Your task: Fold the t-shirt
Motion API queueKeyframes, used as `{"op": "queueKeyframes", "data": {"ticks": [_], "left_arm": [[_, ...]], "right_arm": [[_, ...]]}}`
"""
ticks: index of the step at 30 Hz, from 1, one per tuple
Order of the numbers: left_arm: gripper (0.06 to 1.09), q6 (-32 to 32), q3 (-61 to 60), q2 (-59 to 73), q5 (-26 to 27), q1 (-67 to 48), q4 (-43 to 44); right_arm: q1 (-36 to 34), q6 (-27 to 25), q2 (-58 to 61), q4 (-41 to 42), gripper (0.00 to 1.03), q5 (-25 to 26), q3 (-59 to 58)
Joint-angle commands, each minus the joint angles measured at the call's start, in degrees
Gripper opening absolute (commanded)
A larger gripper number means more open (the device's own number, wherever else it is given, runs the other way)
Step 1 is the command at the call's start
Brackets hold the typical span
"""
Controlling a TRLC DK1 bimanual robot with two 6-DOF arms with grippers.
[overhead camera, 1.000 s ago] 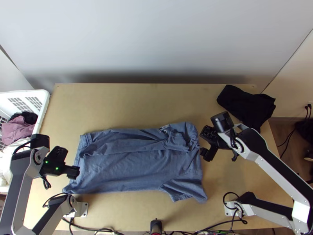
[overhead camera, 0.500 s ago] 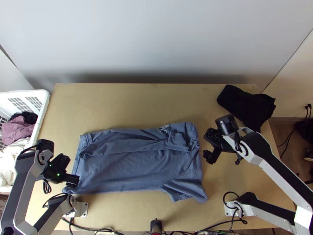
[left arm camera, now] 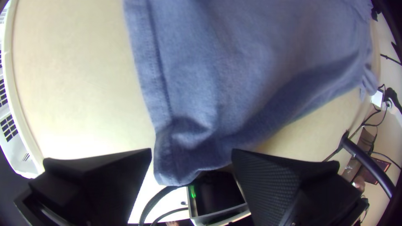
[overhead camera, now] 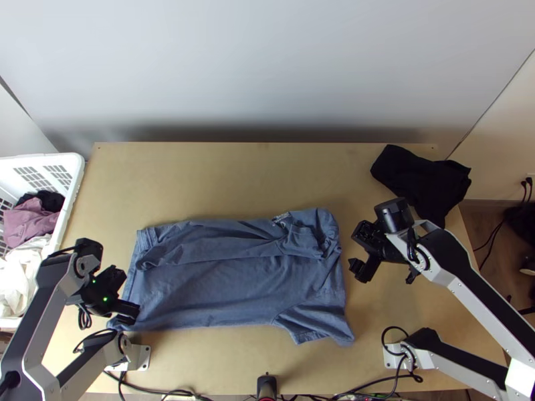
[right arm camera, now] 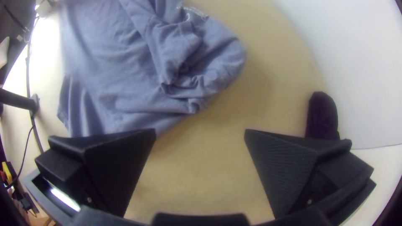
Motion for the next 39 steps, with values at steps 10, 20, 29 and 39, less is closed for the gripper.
{"op": "queueKeyframes", "data": {"ticks": [10,20,29,39], "left_arm": [[0.60,-1.9,-0.8,6.3,0.1,-4.4,3.2],[0.09,-2.4,-0.6,7.2,0.2,-6.6,6.3],[0.09,-3.5,-0.7,6.4,0.4,-7.0,8.2],[0.09,-6.0,-0.5,6.1,0.6,-8.1,9.5]], "right_arm": [[-0.3,-0.7,-0.7,-0.2,0.98,-1.1,-0.1],[6.8,-3.5,0.3,-14.0,0.98,-9.7,1.8],[26.7,-0.1,-0.6,-14.3,0.98,-11.1,0.6],[36.8,1.1,2.4,-6.8,0.98,-11.2,-2.5]]}}
